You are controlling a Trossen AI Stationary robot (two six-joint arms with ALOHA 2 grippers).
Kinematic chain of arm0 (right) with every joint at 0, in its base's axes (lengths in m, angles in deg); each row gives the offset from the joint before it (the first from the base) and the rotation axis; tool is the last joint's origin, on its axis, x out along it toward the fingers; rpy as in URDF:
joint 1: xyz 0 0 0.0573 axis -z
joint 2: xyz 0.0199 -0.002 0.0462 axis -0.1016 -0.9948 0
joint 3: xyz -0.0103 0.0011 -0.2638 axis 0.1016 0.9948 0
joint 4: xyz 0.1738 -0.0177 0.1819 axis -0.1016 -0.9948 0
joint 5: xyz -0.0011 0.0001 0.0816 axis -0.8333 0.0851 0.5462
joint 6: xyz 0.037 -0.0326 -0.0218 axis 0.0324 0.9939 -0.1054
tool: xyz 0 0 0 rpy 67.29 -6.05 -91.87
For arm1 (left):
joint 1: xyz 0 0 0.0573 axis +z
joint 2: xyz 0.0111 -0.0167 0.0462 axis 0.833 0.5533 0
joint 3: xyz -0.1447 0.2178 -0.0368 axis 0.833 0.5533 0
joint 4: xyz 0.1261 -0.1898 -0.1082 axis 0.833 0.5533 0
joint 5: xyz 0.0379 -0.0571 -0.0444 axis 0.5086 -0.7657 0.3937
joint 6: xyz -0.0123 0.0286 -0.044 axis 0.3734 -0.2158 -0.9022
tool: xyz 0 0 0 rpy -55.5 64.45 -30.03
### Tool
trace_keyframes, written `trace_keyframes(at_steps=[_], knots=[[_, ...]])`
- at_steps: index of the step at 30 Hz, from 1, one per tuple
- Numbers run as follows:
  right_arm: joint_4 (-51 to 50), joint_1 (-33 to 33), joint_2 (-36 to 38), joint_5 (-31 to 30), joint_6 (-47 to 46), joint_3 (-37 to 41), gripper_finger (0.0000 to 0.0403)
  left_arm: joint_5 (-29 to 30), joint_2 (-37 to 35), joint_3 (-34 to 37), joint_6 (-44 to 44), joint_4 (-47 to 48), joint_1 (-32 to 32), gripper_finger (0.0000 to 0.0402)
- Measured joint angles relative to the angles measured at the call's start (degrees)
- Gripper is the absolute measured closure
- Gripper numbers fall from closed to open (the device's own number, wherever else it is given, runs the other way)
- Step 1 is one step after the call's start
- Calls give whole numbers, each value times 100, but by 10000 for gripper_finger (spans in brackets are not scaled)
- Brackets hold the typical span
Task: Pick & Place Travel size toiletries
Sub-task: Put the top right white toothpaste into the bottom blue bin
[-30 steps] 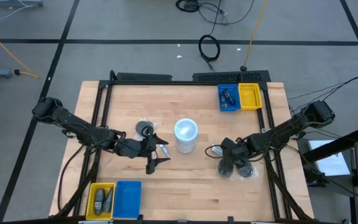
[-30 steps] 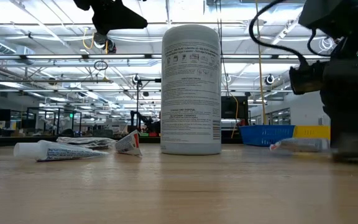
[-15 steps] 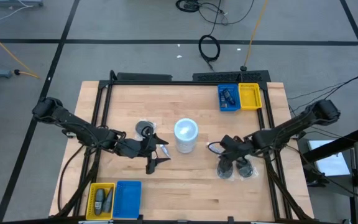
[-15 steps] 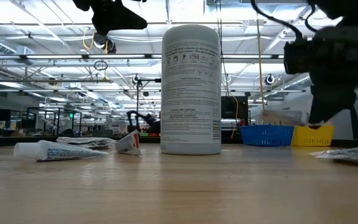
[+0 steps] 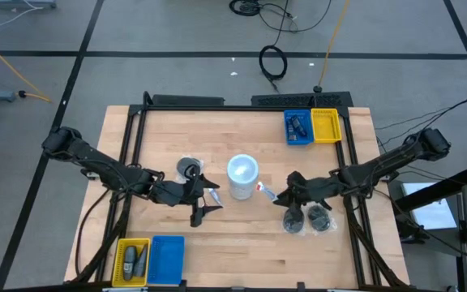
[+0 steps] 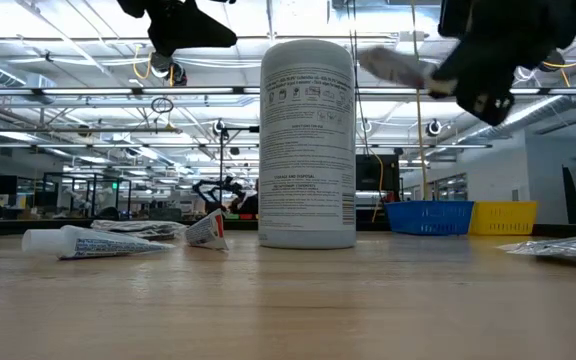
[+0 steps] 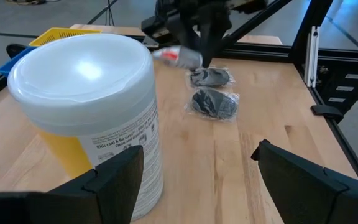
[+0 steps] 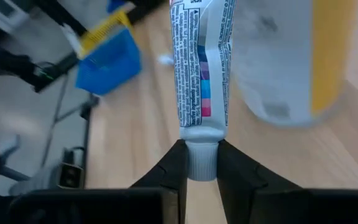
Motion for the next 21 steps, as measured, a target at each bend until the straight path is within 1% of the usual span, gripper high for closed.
trace_keyframes(at_steps=[4,11,17,21], knots=[[564,0,0,2,357,-2,353,2,0,0,-10,-71,0,92],[912,0,-4,-185,799,-4,353,-4,0,0,-97,-564,0,92],[997,-152,-9,-826,1189,-4,353,-4,0,0,-259,-1120,2,92],[1310,-358,-126,-1333,1445,-4,353,0,0,0,-297,-1322,48,92]])
